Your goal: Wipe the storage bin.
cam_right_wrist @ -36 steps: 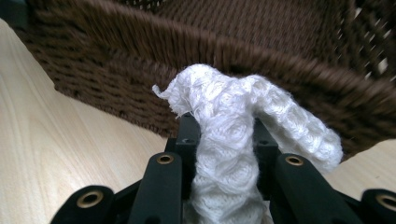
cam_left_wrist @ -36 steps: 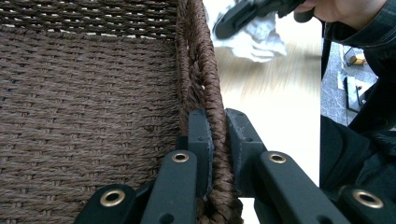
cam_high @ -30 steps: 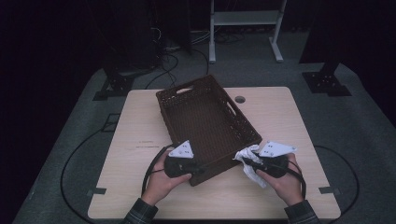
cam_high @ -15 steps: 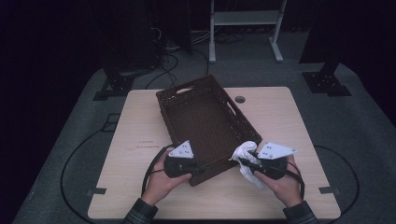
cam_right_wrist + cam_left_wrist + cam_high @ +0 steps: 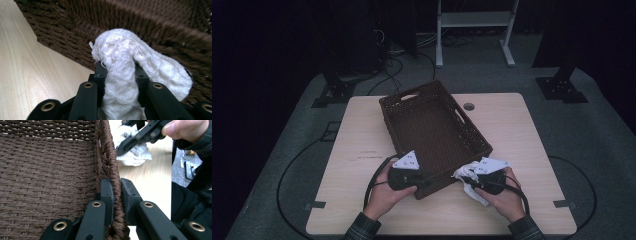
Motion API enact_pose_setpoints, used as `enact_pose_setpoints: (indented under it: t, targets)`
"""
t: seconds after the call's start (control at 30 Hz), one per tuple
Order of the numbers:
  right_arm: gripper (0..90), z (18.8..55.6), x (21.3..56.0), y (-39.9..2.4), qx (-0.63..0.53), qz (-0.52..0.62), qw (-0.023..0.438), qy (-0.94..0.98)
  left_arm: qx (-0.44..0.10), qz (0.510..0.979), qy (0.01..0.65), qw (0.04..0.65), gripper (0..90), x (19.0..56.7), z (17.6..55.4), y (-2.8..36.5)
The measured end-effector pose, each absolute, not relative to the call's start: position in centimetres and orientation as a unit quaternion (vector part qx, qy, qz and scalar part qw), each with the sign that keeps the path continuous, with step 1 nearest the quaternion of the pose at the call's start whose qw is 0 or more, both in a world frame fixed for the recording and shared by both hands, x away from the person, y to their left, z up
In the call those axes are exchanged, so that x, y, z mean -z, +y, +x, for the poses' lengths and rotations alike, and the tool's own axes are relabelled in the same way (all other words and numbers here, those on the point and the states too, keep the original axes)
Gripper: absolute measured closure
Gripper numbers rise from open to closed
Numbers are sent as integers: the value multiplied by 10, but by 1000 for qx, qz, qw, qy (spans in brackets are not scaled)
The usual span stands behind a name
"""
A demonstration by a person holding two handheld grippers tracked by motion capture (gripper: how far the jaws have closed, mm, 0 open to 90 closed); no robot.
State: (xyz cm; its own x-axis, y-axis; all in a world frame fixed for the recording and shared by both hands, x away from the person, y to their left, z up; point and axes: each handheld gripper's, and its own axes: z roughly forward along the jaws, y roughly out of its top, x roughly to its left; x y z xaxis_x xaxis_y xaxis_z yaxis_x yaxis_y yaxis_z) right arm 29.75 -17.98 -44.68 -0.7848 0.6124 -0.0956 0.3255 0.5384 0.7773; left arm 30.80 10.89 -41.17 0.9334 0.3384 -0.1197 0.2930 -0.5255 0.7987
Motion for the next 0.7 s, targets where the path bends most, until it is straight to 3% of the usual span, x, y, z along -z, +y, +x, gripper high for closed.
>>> enact_pose_setpoints:
  t: [0.7]
  targets:
    - [708, 308, 477, -167, -341, 275, 155, 885, -25, 873, 181, 452, 806, 412, 308, 109]
